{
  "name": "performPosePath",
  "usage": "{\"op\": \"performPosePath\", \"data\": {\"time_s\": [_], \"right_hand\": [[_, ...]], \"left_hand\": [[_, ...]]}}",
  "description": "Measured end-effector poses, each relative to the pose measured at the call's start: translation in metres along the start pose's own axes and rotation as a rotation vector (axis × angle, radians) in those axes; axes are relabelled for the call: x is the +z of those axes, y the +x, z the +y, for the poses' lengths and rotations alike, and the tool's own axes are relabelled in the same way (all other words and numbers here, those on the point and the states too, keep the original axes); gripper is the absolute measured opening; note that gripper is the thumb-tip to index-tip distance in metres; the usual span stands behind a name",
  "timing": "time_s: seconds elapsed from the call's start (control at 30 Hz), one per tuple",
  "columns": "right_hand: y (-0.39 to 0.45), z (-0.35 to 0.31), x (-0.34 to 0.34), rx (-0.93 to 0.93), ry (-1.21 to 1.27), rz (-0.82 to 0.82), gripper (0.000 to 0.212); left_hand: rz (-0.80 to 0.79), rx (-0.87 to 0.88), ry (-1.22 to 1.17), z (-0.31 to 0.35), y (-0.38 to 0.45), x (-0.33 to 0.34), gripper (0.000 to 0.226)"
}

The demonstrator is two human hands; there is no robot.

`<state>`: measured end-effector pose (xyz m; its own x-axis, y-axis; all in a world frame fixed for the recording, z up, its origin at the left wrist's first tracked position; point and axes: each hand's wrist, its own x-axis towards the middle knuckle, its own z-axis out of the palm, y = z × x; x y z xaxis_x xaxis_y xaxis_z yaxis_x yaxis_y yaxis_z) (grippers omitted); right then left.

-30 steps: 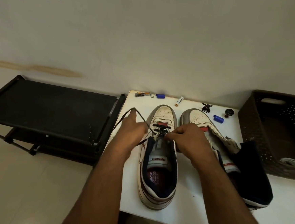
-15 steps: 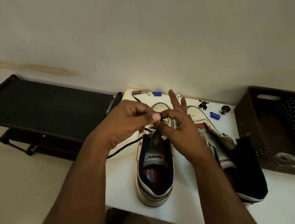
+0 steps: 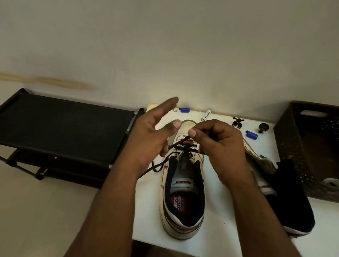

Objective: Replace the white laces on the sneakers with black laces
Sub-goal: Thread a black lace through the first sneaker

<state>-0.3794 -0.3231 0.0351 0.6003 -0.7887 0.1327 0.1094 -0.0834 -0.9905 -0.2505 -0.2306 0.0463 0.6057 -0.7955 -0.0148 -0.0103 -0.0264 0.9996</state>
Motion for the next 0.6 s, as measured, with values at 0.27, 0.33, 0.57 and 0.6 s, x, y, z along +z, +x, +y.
{"op": "performPosePath", "data": {"time_s": [0.27,0.33,0.57,0.6], "right_hand": [[0.004,-0.001,-0.015,-0.058,-0.02,0.084,0.006],[0.004,-0.003,-0.012,-0.068,-0.022,0.064,0.011],[0.003,-0.004,-0.014,-0.042,-0.029,0.072,0.019],[0.003,-0.003,-0.015,-0.043,-0.038,0.089,0.018]], "left_hand": [[-0.054,-0.019,0.147,-0.009,0.004,-0.001,0.026],[-0.142,-0.035,0.134,-0.006,0.001,-0.002,0.042],[0.352,-0.039,0.051,-0.014,0.01,0.007,0.017],[0.539,-0.02,0.038,-0.019,0.015,-0.002,0.018]]}}
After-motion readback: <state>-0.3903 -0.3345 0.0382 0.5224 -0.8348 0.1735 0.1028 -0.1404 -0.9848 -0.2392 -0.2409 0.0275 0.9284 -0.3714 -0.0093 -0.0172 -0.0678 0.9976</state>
